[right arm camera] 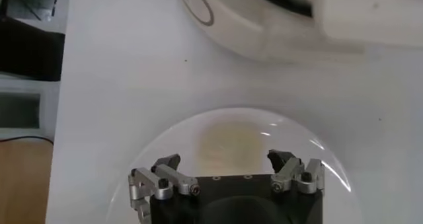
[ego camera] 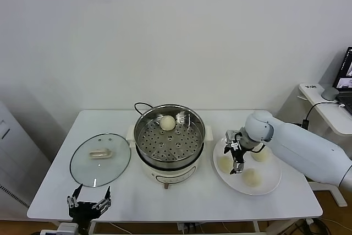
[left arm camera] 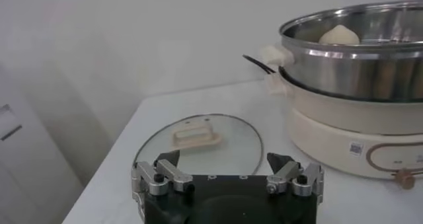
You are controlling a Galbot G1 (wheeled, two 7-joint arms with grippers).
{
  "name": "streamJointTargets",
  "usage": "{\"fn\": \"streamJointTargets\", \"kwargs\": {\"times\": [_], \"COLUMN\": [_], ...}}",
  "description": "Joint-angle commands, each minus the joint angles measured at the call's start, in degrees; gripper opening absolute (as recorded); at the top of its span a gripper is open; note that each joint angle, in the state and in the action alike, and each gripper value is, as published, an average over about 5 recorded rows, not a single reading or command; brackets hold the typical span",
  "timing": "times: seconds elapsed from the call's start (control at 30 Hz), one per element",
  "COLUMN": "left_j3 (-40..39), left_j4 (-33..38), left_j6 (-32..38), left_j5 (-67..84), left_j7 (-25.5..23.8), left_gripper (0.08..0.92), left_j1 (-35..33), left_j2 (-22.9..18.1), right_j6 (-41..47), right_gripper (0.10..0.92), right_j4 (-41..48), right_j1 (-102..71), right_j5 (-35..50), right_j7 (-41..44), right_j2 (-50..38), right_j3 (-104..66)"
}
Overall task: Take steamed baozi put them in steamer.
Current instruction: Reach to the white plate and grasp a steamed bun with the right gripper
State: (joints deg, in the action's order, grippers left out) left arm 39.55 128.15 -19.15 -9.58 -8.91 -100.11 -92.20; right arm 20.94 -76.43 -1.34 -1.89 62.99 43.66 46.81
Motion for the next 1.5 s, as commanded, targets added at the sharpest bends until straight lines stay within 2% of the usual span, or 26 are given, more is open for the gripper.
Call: {"fn": "streamJointTargets", "kwargs": {"times": [0.03,0.87,0.97,1.13,1.23,1.5], "left_j3": [0.0,0.0,0.0,0.0,-0.1,-0.9], "left_j4": [-0.3,-0.9,-1.0,-1.0,-1.1,-1.2], "left_j6": [0.0,-0.2,-0.2,-0.2,-0.2,-0.2], "left_j5": [0.0,0.0,0.1,0.1,0.0,0.0], "left_j7": [-0.1,-0.1,-0.1,-0.1,-0.1,0.1], "left_gripper": [0.823,0.823,0.823,0.823,0.823,0.823], "left_j1": [0.1,0.4,0.5,0.5,0.5,1.1], "left_j2": [0.0,0.1,0.1,0.1,0.1,-0.1], "right_j6": [-0.3,1.1,1.2,1.3,1.5,3.9], "right_gripper": [0.823,0.82,0.774,0.635,0.582,0.523], "right_j4": [0.9,2.9,2.9,3.1,3.3,1.5], "right_j1": [-1.5,-3.0,-3.1,-3.2,-3.0,4.5], "right_j5": [-1.5,-2.8,-2.6,-2.2,-2.0,3.4], "right_j7": [-0.8,-1.8,-1.8,-1.9,-1.9,-0.2], "right_j2": [0.8,2.2,2.1,2.4,2.3,-1.6], "right_j3": [-0.9,-2.0,-2.1,-2.4,-2.6,1.3]}}
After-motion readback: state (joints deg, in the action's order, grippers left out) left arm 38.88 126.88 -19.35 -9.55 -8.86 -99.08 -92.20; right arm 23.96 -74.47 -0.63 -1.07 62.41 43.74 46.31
